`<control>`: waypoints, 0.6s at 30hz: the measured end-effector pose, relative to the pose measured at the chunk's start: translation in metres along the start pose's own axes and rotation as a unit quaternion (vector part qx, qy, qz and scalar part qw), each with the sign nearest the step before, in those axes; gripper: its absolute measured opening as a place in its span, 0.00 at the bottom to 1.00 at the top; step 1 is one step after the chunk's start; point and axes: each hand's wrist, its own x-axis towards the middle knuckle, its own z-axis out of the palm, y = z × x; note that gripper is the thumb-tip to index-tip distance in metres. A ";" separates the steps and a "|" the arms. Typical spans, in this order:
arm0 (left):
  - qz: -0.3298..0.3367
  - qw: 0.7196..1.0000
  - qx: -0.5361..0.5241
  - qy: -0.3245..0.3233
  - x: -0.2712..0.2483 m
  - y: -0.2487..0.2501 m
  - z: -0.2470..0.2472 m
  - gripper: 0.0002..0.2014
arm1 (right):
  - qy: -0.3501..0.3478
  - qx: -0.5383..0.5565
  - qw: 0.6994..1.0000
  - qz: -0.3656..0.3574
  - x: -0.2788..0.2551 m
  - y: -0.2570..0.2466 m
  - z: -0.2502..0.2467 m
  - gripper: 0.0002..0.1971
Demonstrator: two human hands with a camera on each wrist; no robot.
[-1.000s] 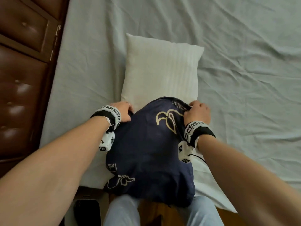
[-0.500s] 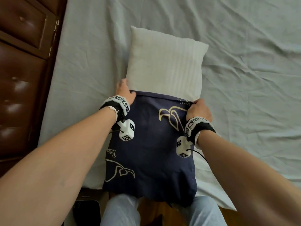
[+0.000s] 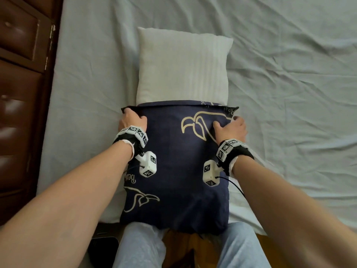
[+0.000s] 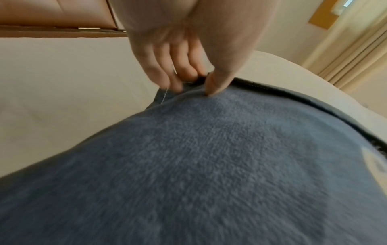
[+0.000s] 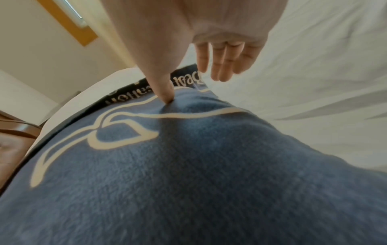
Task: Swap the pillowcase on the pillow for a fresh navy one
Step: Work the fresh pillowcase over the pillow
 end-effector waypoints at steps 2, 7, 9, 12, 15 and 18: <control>0.041 0.997 -0.002 -0.067 -0.008 -0.006 0.002 0.12 | -0.025 0.023 0.999 0.040 -0.008 0.003 -0.004 0.32; 0.020 0.980 0.019 -0.198 -0.020 -0.012 0.014 0.44 | -0.194 0.050 0.973 0.114 -0.029 0.024 -0.001 0.45; -0.038 0.975 0.023 -0.217 -0.019 -0.022 0.013 0.54 | -0.238 0.088 0.961 0.114 -0.044 0.039 0.012 0.46; -0.102 0.959 0.006 -0.266 -0.022 -0.042 0.011 0.61 | -0.238 0.101 0.961 0.097 -0.056 0.051 0.028 0.46; -0.122 0.939 -0.099 -0.307 -0.030 -0.056 0.020 0.61 | -0.242 0.067 0.967 0.041 -0.057 0.041 0.033 0.29; -0.111 0.941 -0.148 -0.285 -0.031 -0.040 0.030 0.57 | -0.198 0.026 0.980 -0.002 -0.048 0.018 0.021 0.21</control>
